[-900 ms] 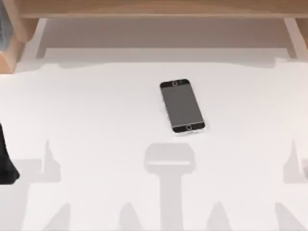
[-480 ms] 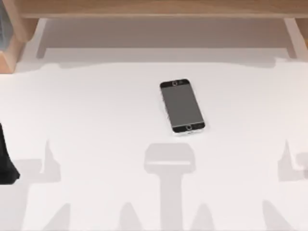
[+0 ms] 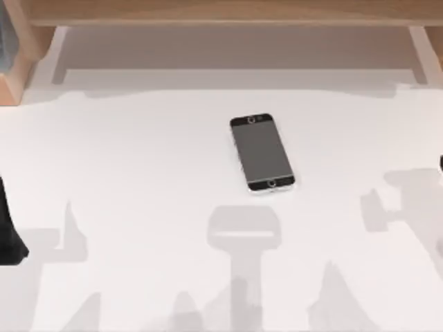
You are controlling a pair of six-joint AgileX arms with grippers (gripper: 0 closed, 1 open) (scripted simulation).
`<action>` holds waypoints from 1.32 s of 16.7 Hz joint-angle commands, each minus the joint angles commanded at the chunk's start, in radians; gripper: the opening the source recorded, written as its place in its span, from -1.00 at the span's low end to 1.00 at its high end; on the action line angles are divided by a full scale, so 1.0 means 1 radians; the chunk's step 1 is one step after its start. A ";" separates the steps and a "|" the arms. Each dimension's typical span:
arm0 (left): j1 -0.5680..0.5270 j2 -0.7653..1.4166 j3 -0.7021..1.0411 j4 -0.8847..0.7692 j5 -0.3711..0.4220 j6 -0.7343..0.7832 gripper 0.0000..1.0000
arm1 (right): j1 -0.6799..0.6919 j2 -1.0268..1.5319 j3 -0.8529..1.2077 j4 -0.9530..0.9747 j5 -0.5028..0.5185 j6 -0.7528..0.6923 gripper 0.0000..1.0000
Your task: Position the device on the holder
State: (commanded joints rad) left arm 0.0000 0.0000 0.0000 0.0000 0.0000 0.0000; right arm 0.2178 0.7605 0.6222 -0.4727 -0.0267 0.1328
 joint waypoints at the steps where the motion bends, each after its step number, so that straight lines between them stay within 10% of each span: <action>1: 0.000 0.000 0.000 0.000 0.000 0.000 1.00 | 0.024 0.104 0.078 -0.063 0.003 0.015 1.00; 12: 0.000 0.000 0.000 0.000 0.000 0.000 1.00 | 0.251 1.244 1.052 -0.706 0.054 0.156 1.00; 22: 0.000 0.000 0.000 0.000 0.000 0.000 1.00 | 0.327 1.778 1.790 -0.896 0.070 0.229 1.00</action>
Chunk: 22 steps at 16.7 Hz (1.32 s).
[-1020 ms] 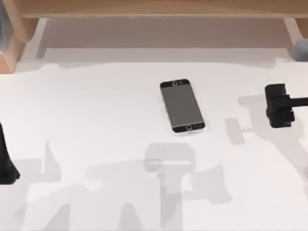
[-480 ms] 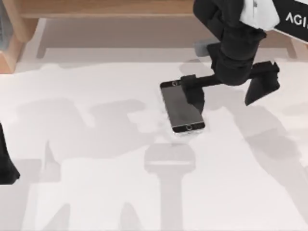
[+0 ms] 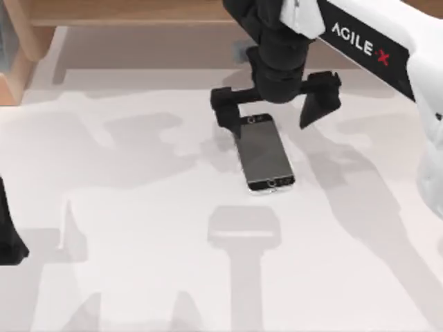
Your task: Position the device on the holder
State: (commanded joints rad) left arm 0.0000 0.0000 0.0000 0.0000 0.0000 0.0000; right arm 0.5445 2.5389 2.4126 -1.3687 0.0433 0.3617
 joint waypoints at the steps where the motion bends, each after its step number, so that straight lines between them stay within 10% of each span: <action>1: 0.000 0.000 0.000 0.000 0.000 0.000 1.00 | 0.001 0.017 0.027 -0.002 0.000 0.003 1.00; 22: 0.000 0.000 0.000 0.000 0.000 0.000 1.00 | -0.002 0.086 -0.161 0.264 0.000 0.001 0.85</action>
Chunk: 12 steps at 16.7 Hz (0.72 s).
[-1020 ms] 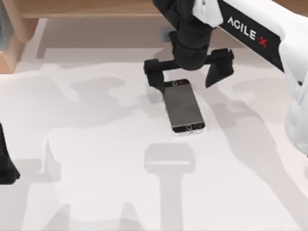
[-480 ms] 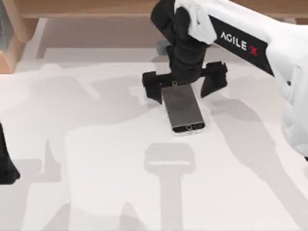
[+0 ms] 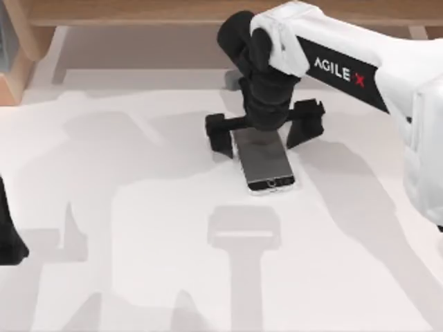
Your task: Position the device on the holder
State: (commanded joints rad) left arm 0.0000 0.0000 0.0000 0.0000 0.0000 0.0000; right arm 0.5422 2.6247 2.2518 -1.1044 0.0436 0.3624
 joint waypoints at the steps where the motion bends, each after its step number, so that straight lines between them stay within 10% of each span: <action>1: 0.000 0.000 0.000 0.000 0.000 0.000 1.00 | 0.000 0.000 0.000 0.000 0.000 0.000 0.70; 12: 0.000 0.000 0.000 0.000 0.000 0.000 1.00 | 0.000 0.000 0.000 0.000 0.000 0.000 -0.96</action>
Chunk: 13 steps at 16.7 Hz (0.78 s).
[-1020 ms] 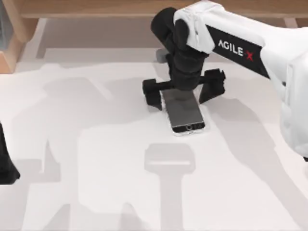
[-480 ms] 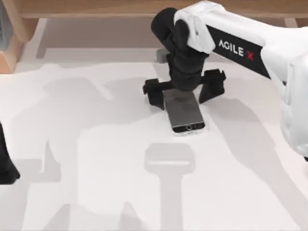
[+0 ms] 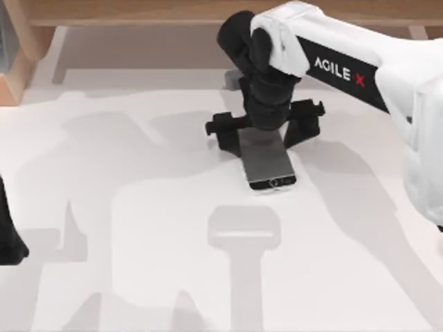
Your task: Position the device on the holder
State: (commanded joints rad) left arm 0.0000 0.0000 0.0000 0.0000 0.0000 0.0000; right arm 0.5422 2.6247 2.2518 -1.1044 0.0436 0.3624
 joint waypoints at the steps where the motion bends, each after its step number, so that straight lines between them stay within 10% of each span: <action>1: 0.000 0.000 0.000 0.000 0.000 0.000 1.00 | 0.000 0.000 0.000 0.000 0.000 0.000 -1.00; 13: 0.000 0.000 0.000 0.000 0.000 0.000 1.00 | 0.000 -0.034 0.036 -0.048 0.008 -0.005 -1.00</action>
State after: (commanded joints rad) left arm 0.0000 0.0000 0.0000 0.0000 0.0000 0.0000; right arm 0.5423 2.5906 2.2879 -1.1523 0.0519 0.3578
